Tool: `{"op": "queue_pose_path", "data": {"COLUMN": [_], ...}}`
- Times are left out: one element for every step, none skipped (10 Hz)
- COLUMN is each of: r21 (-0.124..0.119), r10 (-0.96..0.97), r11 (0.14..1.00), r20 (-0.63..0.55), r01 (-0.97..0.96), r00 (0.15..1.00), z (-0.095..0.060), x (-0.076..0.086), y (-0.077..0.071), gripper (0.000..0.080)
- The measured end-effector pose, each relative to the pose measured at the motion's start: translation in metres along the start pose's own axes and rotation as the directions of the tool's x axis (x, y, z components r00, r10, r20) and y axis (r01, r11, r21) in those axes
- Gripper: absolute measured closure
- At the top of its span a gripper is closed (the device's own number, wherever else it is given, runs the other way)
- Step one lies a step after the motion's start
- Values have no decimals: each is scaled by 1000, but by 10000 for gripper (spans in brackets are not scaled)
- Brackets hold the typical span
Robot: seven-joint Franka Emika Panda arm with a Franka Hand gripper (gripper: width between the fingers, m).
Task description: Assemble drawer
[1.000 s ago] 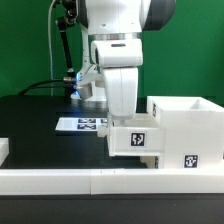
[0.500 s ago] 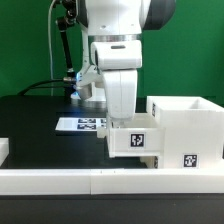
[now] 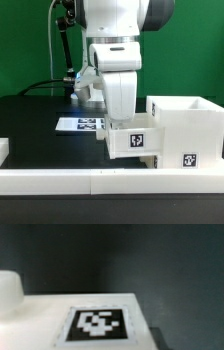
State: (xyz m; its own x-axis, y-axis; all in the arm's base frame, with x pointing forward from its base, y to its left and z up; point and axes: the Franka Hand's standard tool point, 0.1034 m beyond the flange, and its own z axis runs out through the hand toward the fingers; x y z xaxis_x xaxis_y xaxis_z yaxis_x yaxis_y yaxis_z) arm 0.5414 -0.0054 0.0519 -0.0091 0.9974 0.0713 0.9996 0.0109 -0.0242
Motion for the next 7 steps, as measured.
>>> {"op": "queue_pose_path", "data": {"r21": [0, -1, -2, -2, -3, -5, -5], "r10": [-3, -7, -9, -11, -8, -4, 5], "r11": [1000, 1000, 1000, 1000, 1000, 1000, 1000], "r20": [0, 0, 0, 0, 0, 1, 1], "r01": [3, 7, 9, 11, 8, 4, -5], "r00": [1000, 1000, 1000, 1000, 1000, 1000, 1000], "z": [0, 0, 0, -1, -1, -1, -1], "x": [2, 4, 6, 9, 11, 12, 13], "y": [0, 1, 1, 2, 3, 3, 3], "gripper": [755, 755, 755, 755, 755, 755, 755]}}
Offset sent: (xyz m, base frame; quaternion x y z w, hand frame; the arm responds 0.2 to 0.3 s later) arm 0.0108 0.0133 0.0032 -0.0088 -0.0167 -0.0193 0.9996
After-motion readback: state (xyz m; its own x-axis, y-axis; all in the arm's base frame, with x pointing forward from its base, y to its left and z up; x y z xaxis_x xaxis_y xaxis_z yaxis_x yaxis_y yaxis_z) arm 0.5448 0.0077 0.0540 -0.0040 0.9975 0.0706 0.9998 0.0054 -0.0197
